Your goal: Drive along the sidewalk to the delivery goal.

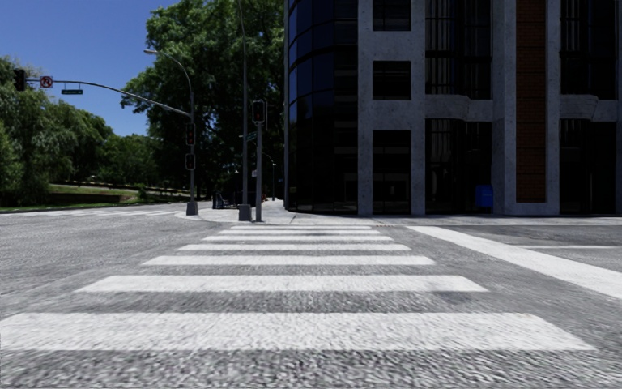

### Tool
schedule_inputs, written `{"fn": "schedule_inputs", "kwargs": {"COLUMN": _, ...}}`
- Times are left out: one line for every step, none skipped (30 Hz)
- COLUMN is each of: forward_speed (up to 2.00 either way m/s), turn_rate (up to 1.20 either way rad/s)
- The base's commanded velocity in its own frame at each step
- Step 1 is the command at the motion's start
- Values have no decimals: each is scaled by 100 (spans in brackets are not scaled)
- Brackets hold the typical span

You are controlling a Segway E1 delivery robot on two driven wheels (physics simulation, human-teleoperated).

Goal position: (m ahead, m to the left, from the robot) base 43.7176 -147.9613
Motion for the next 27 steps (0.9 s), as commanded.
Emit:
{"fn": "schedule_inputs", "kwargs": {"forward_speed": 200, "turn_rate": -21}}
{"fn": "schedule_inputs", "kwargs": {"forward_speed": 200, "turn_rate": -22}}
{"fn": "schedule_inputs", "kwargs": {"forward_speed": 200, "turn_rate": -22}}
{"fn": "schedule_inputs", "kwargs": {"forward_speed": 200, "turn_rate": -22}}
{"fn": "schedule_inputs", "kwargs": {"forward_speed": 200, "turn_rate": -22}}
{"fn": "schedule_inputs", "kwargs": {"forward_speed": 200, "turn_rate": -22}}
{"fn": "schedule_inputs", "kwargs": {"forward_speed": 200, "turn_rate": -20}}
{"fn": "schedule_inputs", "kwargs": {"forward_speed": 200, "turn_rate": -19}}
{"fn": "schedule_inputs", "kwargs": {"forward_speed": 200, "turn_rate": -19}}
{"fn": "schedule_inputs", "kwargs": {"forward_speed": 200, "turn_rate": -19}}
{"fn": "schedule_inputs", "kwargs": {"forward_speed": 200, "turn_rate": -18}}
{"fn": "schedule_inputs", "kwargs": {"forward_speed": 200, "turn_rate": -18}}
{"fn": "schedule_inputs", "kwargs": {"forward_speed": 200, "turn_rate": -21}}
{"fn": "schedule_inputs", "kwargs": {"forward_speed": 200, "turn_rate": -21}}
{"fn": "schedule_inputs", "kwargs": {"forward_speed": 200, "turn_rate": -22}}
{"fn": "schedule_inputs", "kwargs": {"forward_speed": 200, "turn_rate": -9}}
{"fn": "schedule_inputs", "kwargs": {"forward_speed": 200, "turn_rate": 0}}
{"fn": "schedule_inputs", "kwargs": {"forward_speed": 200, "turn_rate": 0}}
{"fn": "schedule_inputs", "kwargs": {"forward_speed": 200, "turn_rate": 0}}
{"fn": "schedule_inputs", "kwargs": {"forward_speed": 200, "turn_rate": 0}}
{"fn": "schedule_inputs", "kwargs": {"forward_speed": 200, "turn_rate": 0}}
{"fn": "schedule_inputs", "kwargs": {"forward_speed": 200, "turn_rate": 0}}
{"fn": "schedule_inputs", "kwargs": {"forward_speed": 200, "turn_rate": 0}}
{"fn": "schedule_inputs", "kwargs": {"forward_speed": 200, "turn_rate": 0}}
{"fn": "schedule_inputs", "kwargs": {"forward_speed": 200, "turn_rate": 0}}
{"fn": "schedule_inputs", "kwargs": {"forward_speed": 200, "turn_rate": 0}}
{"fn": "schedule_inputs", "kwargs": {"forward_speed": 200, "turn_rate": 0}}
